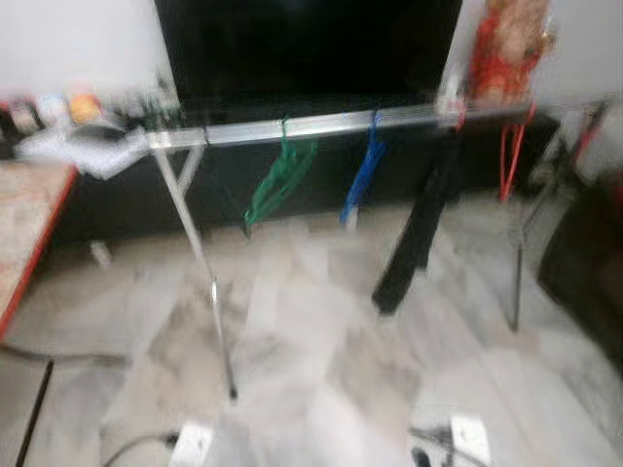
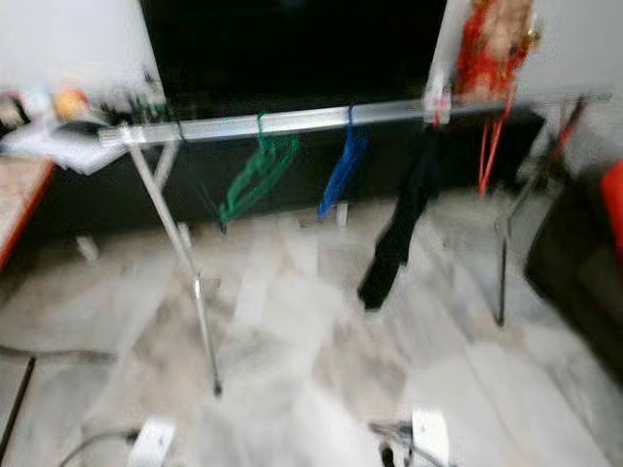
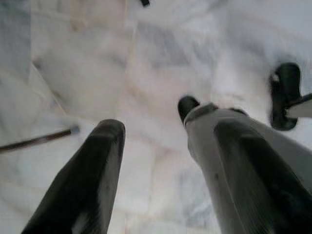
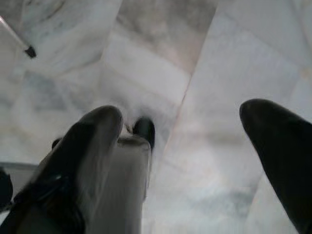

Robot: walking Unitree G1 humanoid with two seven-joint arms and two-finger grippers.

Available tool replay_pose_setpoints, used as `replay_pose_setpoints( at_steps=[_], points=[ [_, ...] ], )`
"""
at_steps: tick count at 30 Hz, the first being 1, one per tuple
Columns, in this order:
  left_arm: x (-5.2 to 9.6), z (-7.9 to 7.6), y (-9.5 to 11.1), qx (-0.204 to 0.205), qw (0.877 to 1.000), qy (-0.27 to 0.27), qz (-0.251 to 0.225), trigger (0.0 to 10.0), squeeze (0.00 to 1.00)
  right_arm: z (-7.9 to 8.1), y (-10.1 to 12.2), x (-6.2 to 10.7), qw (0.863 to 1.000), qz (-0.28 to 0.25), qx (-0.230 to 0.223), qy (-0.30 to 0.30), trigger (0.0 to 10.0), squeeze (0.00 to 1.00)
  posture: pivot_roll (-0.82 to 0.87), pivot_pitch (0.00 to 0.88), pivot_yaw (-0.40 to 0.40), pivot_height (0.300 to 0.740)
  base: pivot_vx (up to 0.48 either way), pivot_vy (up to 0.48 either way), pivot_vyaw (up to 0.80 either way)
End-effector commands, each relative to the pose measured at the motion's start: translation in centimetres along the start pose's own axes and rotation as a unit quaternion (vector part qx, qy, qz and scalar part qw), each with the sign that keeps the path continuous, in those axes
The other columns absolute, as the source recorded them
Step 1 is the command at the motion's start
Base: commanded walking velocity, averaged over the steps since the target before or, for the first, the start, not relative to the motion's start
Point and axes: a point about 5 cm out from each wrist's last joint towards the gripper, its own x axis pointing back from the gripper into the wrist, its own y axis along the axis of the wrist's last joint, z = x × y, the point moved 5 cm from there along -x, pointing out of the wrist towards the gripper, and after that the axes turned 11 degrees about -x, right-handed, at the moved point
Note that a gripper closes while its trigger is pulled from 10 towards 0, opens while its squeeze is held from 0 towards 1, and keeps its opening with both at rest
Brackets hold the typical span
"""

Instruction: Hang hanger

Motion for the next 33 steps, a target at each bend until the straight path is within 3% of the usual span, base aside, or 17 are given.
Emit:
replay_pose_setpoints(
  at_steps=[1,12,33],
  points=[
    [-0.03,-0.47,0.13,-0.006,1.000,-0.005,-0.001,10.0,0.00,-0.48,0.57,0.00,1.000,-0.007,0.003,-0.006,10.0,0.00,-0.07,0.000,-0.038,0.740,0.000,0.000,0.00],
    [-0.03,-0.58,0.13,-0.003,1.000,-0.006,0.000,10.0,0.00,-0.62,0.49,0.02,1.000,-0.006,-0.003,-0.011,10.0,0.00,-0.07,0.000,-0.040,0.740,0.000,0.000,0.00],
    [-0.04,-0.64,0.21,-0.022,1.000,-0.006,-0.002,10.0,0.00,-0.73,0.30,0.01,1.000,0.003,0.006,-0.014,10.0,0.00,-0.07,0.000,-0.040,0.740,0.000,-0.050,-0.62]
  ],
)
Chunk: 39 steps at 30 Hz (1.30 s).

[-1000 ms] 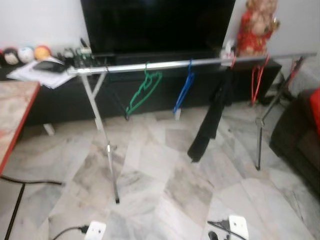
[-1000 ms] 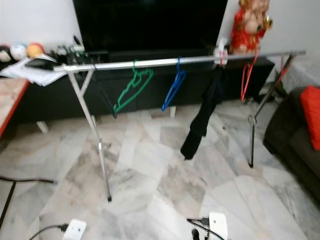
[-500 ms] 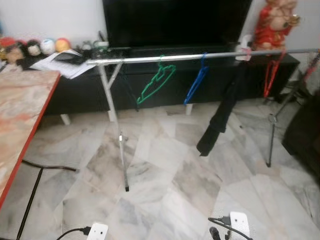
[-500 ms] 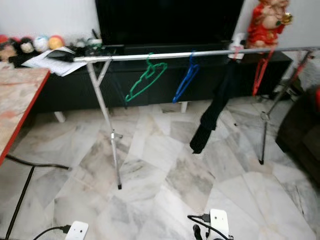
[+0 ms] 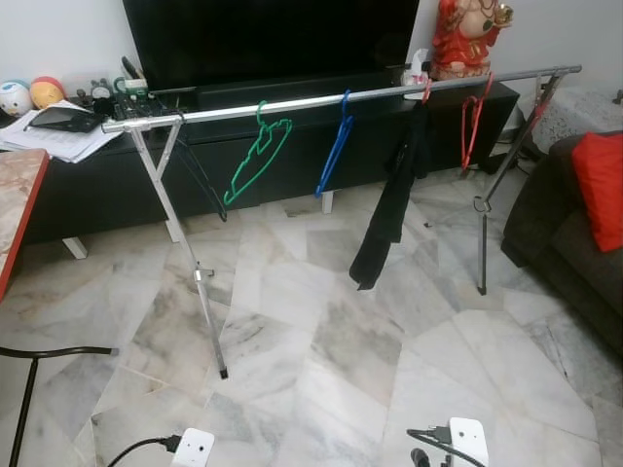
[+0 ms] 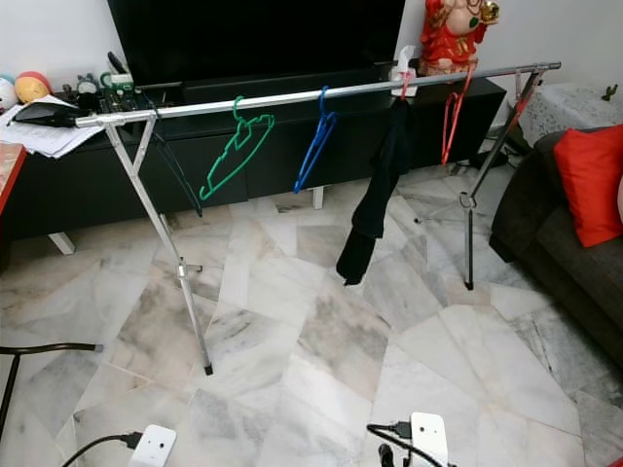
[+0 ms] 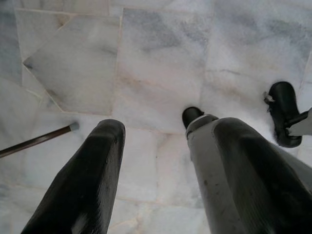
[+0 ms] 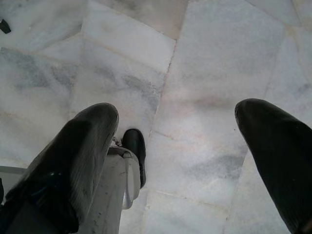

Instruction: Hang hanger

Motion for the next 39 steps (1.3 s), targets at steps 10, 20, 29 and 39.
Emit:
replay_pose_setpoints(
  at_steps=[10,20,29,39],
  points=[
    [0.07,-0.12,-0.41,-0.002,1.000,0.002,0.005,10.0,0.00,-0.12,-0.06,0.01,1.000,0.004,-0.001,-0.002,10.0,0.00,-0.07,0.000,-0.040,0.740,0.000,0.000,-0.62],
    [0.07,-0.12,-0.41,-0.002,1.000,0.002,0.005,10.0,0.00,-0.12,-0.06,0.01,1.000,0.004,-0.001,-0.002,10.0,0.00,-0.07,0.000,-0.040,0.740,0.000,0.000,-0.62],
    [0.07,-0.12,-0.41,-0.002,1.000,0.002,0.005,10.0,0.00,-0.12,-0.06,0.01,1.000,0.004,-0.001,-0.002,10.0,0.00,-0.07,0.000,-0.040,0.740,0.000,0.000,-0.62],
    [0.07,-0.12,-0.41,-0.002,1.000,0.003,0.005,10.0,0.00,-0.11,-0.05,0.00,1.000,0.004,0.000,-0.002,10.0,0.00,-0.07,0.000,-0.040,0.740,0.000,0.000,-0.62]
  ],
)
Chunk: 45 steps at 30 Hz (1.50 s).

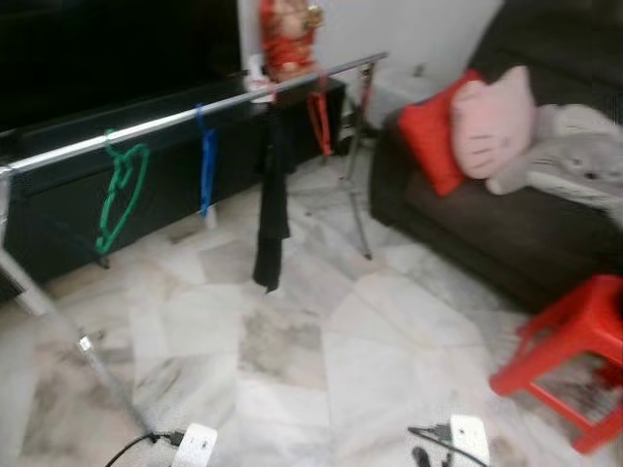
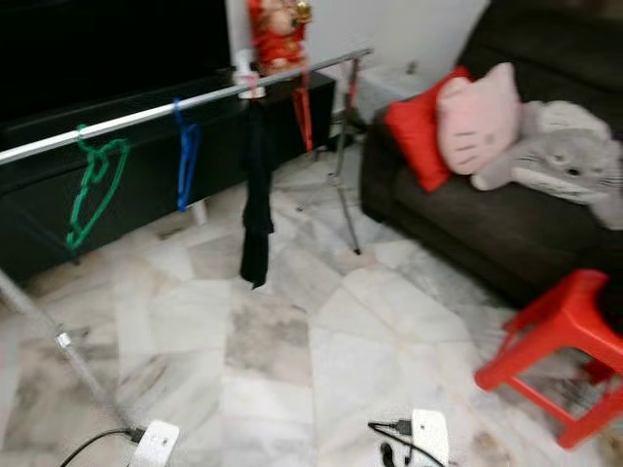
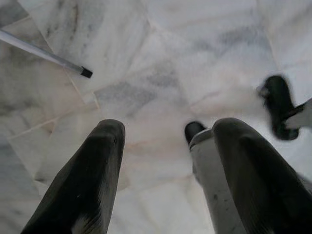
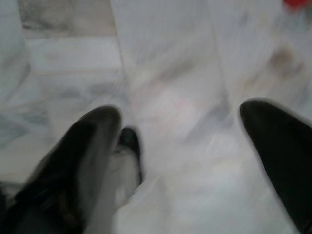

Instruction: Hang hanger

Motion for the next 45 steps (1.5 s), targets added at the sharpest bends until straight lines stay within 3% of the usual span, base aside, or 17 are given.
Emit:
replay_pose_setpoints(
  at_steps=[1,23,45],
  points=[
    [-0.05,-0.09,0.17,-0.007,1.000,0.002,0.001,10.0,0.00,-0.62,0.39,0.06,1.000,-0.009,-0.008,-0.009,10.0,0.00,-0.08,0.000,-0.033,0.740,0.000,0.000,-0.61],
    [-0.12,0.10,0.67,-0.022,1.000,0.009,-0.006,10.0,0.00,-0.77,0.42,0.12,1.000,-0.015,-0.008,-0.011,10.0,0.00,-0.07,0.000,-0.034,0.740,0.000,-0.059,-0.61],
    [-0.13,0.11,0.87,0.003,1.000,0.005,-0.012,10.0,0.00,-0.56,0.55,0.06,1.000,-0.014,-0.008,-0.007,10.0,0.00,-0.07,0.000,-0.034,0.740,0.000,-0.044,-0.61]
  ],
)
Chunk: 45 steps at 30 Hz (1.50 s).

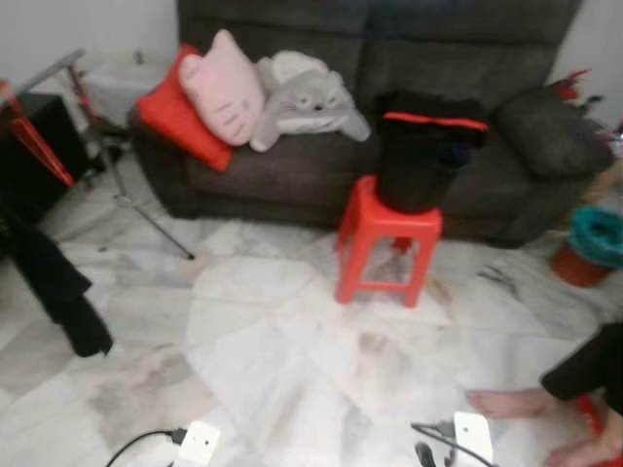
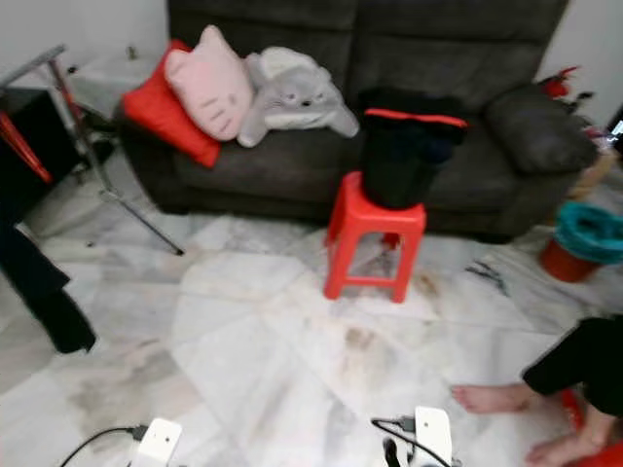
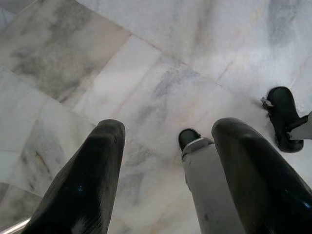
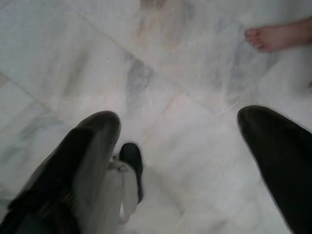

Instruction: Hang hanger

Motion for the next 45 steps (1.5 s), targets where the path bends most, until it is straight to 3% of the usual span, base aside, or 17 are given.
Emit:
replay_pose_setpoints(
  at_steps=[1,14,23,45],
  points=[
    [0.05,-0.16,-0.25,0.008,1.000,-0.003,0.003,10.0,0.00,-0.35,-0.23,0.08,1.000,0.003,-0.001,-0.004,10.0,0.00,-0.07,0.000,-0.034,0.740,0.000,0.000,-0.61],
    [0.06,-0.79,-0.37,0.016,1.000,-0.019,0.007,10.0,0.00,-0.39,-0.03,0.12,1.000,-0.007,-0.002,-0.003,10.0,0.00,-0.07,0.000,-0.036,0.740,0.037,0.000,-0.05],
    [0.08,-0.84,-0.47,0.018,1.000,-0.023,0.008,10.0,0.00,-0.33,-0.26,0.11,1.000,0.004,0.008,0.003,10.0,0.00,-0.07,0.000,-0.037,0.740,0.316,0.000,-0.41],
    [0.11,-1.12,-0.55,0.007,0.999,-0.030,0.008,10.0,0.00,-0.49,-0.59,0.19,1.000,0.007,0.002,0.000,10.0,0.00,-0.08,0.000,-0.035,0.740,0.372,0.000,-0.02]
  ],
)
